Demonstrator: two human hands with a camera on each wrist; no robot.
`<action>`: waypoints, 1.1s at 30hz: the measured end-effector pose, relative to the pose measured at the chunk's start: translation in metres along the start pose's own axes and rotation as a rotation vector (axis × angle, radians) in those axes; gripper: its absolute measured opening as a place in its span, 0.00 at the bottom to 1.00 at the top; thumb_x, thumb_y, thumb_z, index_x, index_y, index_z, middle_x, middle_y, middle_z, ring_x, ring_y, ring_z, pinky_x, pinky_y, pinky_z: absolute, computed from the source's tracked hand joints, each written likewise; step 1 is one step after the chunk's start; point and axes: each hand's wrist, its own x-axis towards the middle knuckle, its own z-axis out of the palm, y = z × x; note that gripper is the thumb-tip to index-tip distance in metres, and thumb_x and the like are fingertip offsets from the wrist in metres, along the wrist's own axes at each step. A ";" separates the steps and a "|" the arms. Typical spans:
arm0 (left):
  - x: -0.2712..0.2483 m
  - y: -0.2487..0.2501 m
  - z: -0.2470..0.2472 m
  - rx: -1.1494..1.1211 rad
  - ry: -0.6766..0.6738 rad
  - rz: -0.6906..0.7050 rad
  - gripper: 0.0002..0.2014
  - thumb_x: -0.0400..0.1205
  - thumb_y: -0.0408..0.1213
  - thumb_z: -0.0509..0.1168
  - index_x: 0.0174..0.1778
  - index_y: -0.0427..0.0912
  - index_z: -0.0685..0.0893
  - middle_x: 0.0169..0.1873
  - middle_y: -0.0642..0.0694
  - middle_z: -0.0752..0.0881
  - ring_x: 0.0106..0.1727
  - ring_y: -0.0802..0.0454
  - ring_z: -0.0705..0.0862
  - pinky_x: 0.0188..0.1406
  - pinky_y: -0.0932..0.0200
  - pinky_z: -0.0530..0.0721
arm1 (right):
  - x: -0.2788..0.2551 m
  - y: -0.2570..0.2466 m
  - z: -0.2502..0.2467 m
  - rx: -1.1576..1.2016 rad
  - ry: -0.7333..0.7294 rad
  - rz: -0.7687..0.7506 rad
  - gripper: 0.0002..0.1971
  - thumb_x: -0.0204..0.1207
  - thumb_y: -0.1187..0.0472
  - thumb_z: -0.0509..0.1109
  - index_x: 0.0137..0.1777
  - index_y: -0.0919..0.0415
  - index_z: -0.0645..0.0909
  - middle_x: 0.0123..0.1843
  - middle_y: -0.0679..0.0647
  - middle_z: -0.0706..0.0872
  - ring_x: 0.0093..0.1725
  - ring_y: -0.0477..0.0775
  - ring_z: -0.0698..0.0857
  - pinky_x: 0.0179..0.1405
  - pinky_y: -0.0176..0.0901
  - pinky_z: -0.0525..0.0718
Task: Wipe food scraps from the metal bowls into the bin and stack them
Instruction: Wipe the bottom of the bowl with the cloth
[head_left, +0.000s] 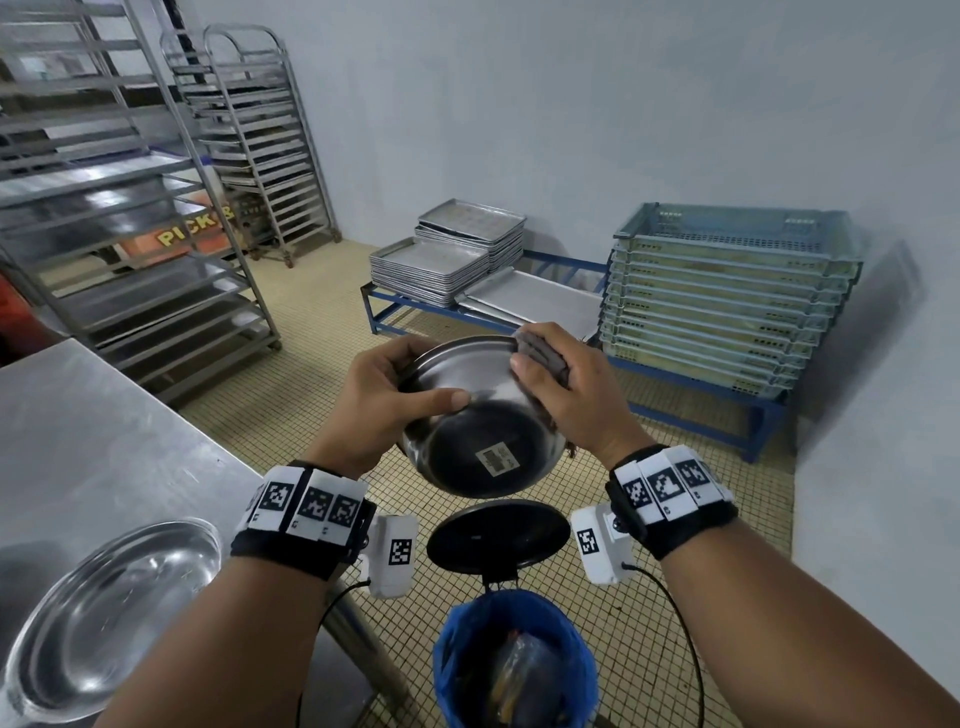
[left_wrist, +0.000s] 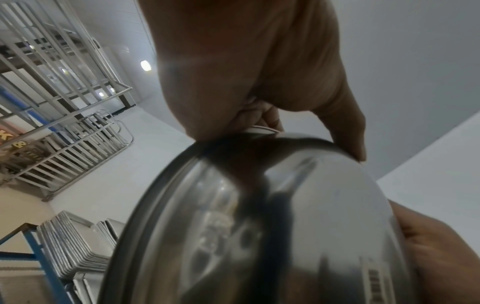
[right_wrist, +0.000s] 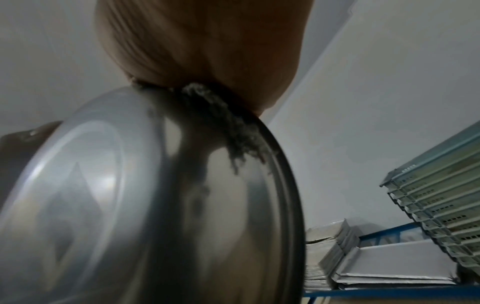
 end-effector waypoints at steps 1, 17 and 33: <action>-0.001 -0.001 0.000 0.002 0.004 -0.007 0.37 0.58 0.55 0.91 0.59 0.39 0.88 0.51 0.40 0.93 0.52 0.39 0.93 0.46 0.54 0.93 | -0.001 0.002 0.000 -0.001 0.014 0.018 0.15 0.83 0.44 0.65 0.59 0.53 0.83 0.44 0.43 0.87 0.43 0.45 0.87 0.43 0.46 0.87; -0.004 0.001 0.000 0.023 -0.008 0.005 0.38 0.59 0.55 0.90 0.61 0.38 0.87 0.54 0.37 0.93 0.54 0.36 0.93 0.47 0.53 0.93 | 0.006 -0.003 -0.002 0.069 -0.064 0.113 0.15 0.84 0.51 0.64 0.66 0.49 0.84 0.58 0.44 0.89 0.59 0.45 0.87 0.57 0.46 0.88; -0.002 -0.001 -0.001 0.034 0.036 -0.015 0.33 0.58 0.51 0.90 0.55 0.39 0.89 0.47 0.37 0.93 0.46 0.36 0.94 0.41 0.54 0.92 | 0.004 0.001 -0.003 0.062 -0.010 0.115 0.09 0.87 0.57 0.65 0.60 0.47 0.85 0.53 0.44 0.90 0.54 0.42 0.87 0.50 0.35 0.84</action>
